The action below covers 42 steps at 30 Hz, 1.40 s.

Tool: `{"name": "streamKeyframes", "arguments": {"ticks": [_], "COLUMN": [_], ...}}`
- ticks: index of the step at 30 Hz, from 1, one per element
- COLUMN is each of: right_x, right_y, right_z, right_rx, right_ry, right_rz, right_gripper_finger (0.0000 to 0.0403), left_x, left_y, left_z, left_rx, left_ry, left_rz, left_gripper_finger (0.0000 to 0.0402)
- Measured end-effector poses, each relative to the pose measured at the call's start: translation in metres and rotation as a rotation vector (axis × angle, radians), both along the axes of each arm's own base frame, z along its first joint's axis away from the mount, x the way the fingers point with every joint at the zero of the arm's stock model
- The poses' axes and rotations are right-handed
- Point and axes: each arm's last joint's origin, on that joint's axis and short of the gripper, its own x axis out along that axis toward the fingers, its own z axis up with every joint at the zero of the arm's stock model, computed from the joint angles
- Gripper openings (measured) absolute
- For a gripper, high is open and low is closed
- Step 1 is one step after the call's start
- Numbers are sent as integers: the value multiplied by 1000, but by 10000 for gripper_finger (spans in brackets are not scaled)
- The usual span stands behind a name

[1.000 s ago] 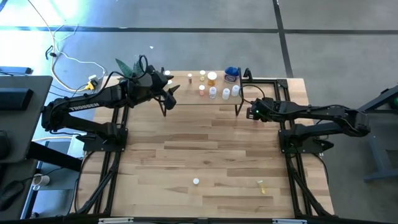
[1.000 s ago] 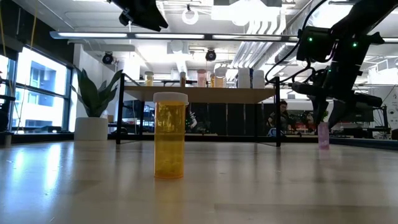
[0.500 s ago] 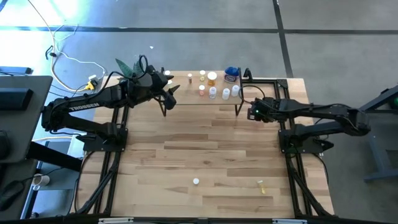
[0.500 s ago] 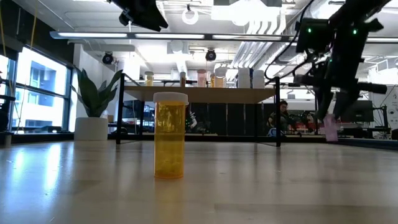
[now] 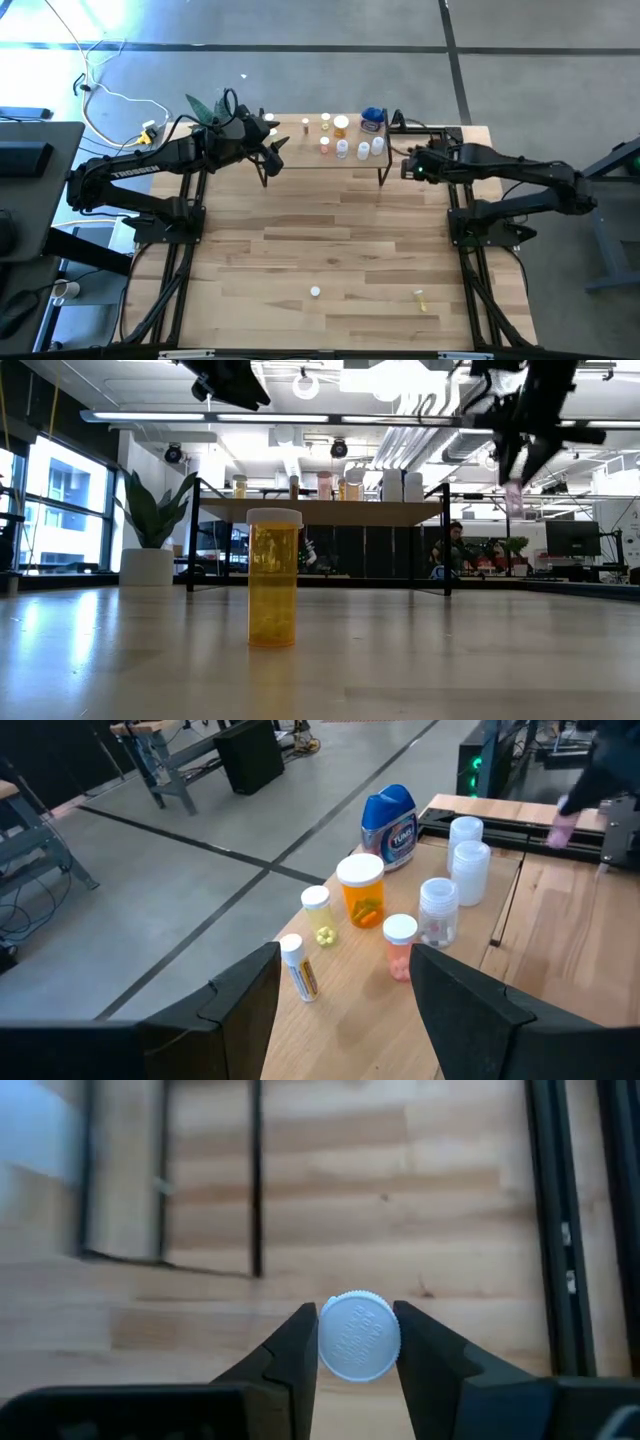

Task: Pick and place medicine bottles onto shelf by color
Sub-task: Put the purple pill bottle on the shelf

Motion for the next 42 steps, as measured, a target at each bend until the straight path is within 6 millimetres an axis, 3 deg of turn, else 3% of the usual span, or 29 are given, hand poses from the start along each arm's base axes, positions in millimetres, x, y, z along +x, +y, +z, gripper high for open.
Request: {"name": "streamKeyframes", "arguments": {"ticks": [11, 20, 32, 42], "right_x": [4, 25, 66, 108], "right_y": [-6, -24, -73, -91], "right_z": [79, 117, 133, 114], "right_rx": [-254, -388, -314, -204], "right_ry": [-173, -160, -98, -109], "right_rz": [51, 130, 315, 510], "right_gripper_finger": [99, 99, 99, 99], "left_x": [0, 0, 0, 0], "left_y": [0, 0, 0, 0], "left_z": [0, 0, 0, 0], "left_rx": [0, 0, 0, 0], "left_ry": [0, 0, 0, 0], "left_rz": [0, 0, 0, 0], "left_gripper_finger": [211, 211, 211, 211]}}
